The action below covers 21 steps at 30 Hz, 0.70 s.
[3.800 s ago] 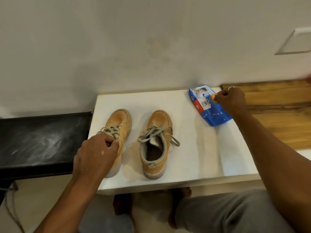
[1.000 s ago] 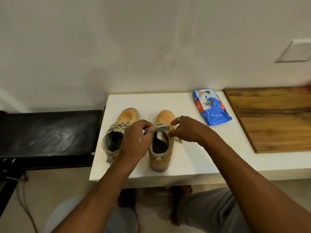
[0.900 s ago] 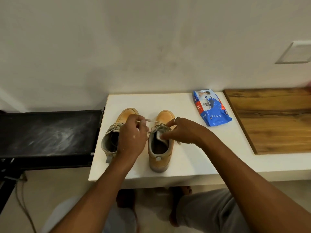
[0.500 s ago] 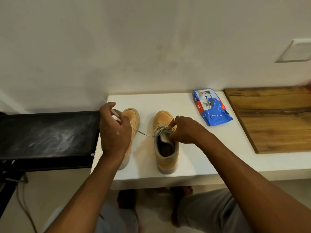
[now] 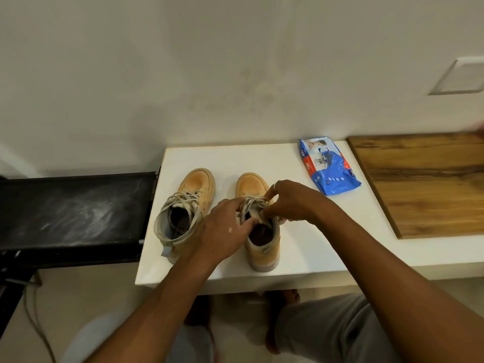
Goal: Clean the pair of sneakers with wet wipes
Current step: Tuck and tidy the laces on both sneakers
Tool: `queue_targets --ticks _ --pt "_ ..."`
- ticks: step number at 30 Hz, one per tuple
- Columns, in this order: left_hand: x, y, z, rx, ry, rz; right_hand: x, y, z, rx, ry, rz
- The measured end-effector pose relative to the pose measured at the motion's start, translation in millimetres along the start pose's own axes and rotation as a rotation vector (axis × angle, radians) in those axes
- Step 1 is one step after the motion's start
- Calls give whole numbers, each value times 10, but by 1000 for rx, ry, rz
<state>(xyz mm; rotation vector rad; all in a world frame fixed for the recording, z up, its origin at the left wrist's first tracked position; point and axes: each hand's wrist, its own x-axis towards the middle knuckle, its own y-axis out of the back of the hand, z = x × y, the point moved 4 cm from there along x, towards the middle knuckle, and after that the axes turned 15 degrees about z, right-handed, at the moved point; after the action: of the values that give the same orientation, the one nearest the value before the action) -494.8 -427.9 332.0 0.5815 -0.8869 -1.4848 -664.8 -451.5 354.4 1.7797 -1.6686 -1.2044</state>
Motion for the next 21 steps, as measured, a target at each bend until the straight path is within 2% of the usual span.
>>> queue_targets --ticks 4,9,16,21 --pt "54 53 21 -35 14 91 30 10 -9 24 9 -5" --pt "62 77 -28 -116 75 75 68 76 -96 -1 121 78" --pt "38 76 -48 -127 142 111 66 154 -145 187 143 99" --pt "65 54 -76 -119 191 140 114 142 44 -22 132 89"
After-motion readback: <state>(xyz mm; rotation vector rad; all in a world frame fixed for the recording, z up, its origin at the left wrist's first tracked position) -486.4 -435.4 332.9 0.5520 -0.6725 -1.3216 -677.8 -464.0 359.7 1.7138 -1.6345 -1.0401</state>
